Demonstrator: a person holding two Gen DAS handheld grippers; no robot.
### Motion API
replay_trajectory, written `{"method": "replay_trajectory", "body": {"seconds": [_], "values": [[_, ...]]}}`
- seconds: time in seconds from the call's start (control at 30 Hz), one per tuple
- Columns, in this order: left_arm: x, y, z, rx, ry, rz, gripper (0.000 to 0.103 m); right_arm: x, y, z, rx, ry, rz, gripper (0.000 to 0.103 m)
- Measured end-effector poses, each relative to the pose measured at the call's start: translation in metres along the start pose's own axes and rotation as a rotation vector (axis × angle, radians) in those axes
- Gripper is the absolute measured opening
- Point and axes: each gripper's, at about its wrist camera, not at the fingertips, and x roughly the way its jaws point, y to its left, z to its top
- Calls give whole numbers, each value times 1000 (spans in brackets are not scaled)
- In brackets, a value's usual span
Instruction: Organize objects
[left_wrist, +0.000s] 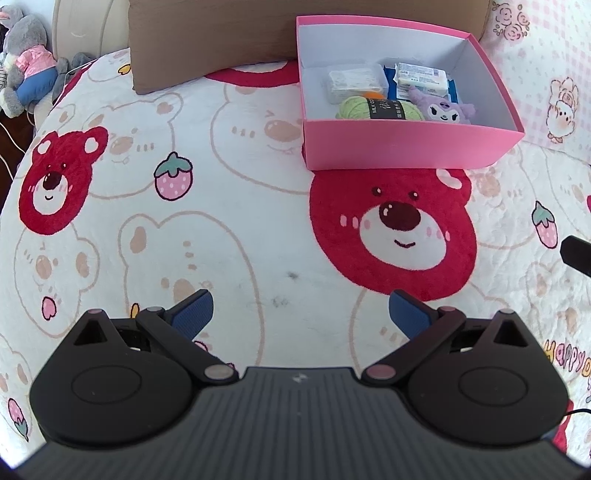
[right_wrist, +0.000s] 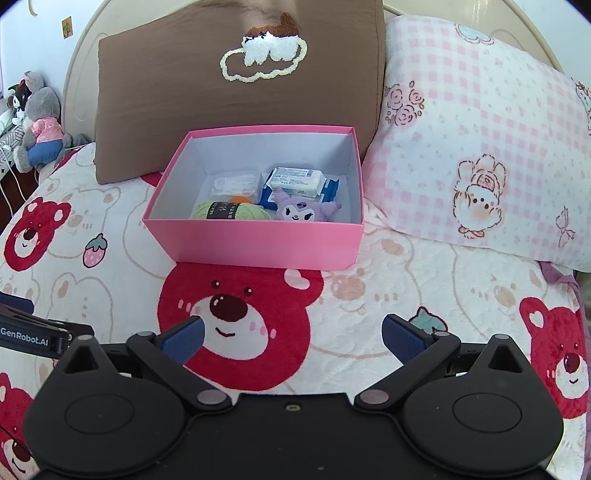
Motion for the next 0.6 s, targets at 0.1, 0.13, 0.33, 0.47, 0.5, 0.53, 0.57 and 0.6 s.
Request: {"method": "replay_trajectory", "body": {"seconds": [0.1,0.13,0.33,0.47,0.5,0.53,0.57,0.6], "values": [[2,0,0,0,4,1,103,0,-1,0,1,1,-1,103],[2,-1,-1,2,3,0,103,0,0,-1,0,0,-2,103],[2,-4,-2,22,0,18,103,2,-3,-1,2,2,-9,103],[2,-6,-1,27,1,12,103,2,-3,0,-1,1,-7,103],[2,-6,0,29,1,9,103,2,-3,0,-2,0,-5,103],[3,-6,0,32,4,8,103,2,-3,0,0,1,-4,103],[2,-7,0,31,4,8,103,2,-4,0,2,2,-5,103],[2,-6,1,34,1,4,103,3,-4,0,1,3,-4,103]]}}
